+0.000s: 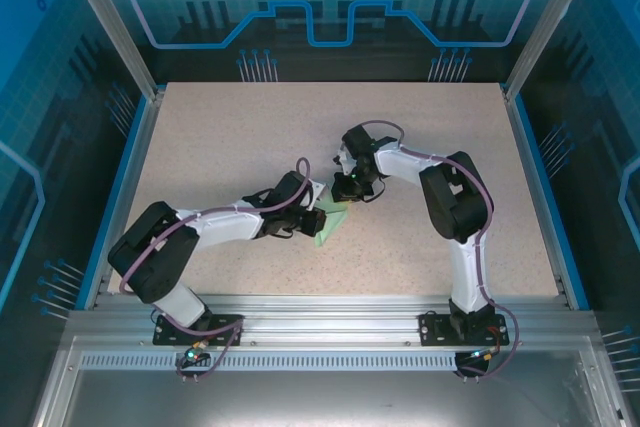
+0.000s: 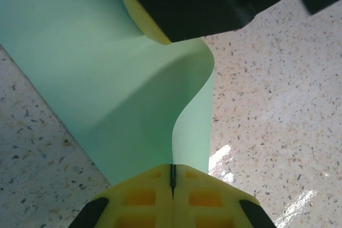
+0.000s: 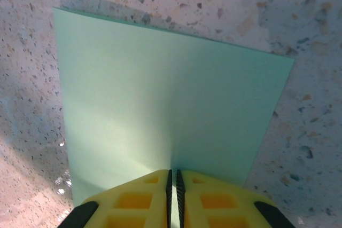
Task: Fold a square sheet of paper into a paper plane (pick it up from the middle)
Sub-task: Third fold the triangle at the center of the table.
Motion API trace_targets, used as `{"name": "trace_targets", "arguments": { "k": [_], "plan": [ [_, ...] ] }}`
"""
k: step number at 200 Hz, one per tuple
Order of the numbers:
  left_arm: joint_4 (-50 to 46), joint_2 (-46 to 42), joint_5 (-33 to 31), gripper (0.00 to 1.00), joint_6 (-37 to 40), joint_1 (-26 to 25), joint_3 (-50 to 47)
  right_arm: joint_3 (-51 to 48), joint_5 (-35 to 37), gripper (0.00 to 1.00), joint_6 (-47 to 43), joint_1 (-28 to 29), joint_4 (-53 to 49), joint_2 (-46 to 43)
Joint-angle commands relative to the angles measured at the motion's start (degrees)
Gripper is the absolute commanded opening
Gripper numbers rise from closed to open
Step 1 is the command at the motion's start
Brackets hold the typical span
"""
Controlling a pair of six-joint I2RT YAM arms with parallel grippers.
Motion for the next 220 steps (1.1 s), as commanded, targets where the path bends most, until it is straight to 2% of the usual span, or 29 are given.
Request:
{"name": "trace_targets", "arguments": {
  "k": [1, 109, 220],
  "plan": [
    [0.71, 1.83, 3.11, 0.0, 0.75, 1.19, 1.0, 1.17, 0.33, 0.14, -1.01, 0.97, -2.63, 1.55],
    [0.43, 5.02, 6.5, 0.0, 3.72, 4.39, 3.72, 0.48, 0.55, 0.15, -0.58, 1.2, -2.98, 1.33],
    [0.62, 4.86, 5.11, 0.0, 2.61, 4.61, 2.01, 0.78, 0.68, 0.16, -0.23, 1.16, -3.42, 0.71]
  ]
}}
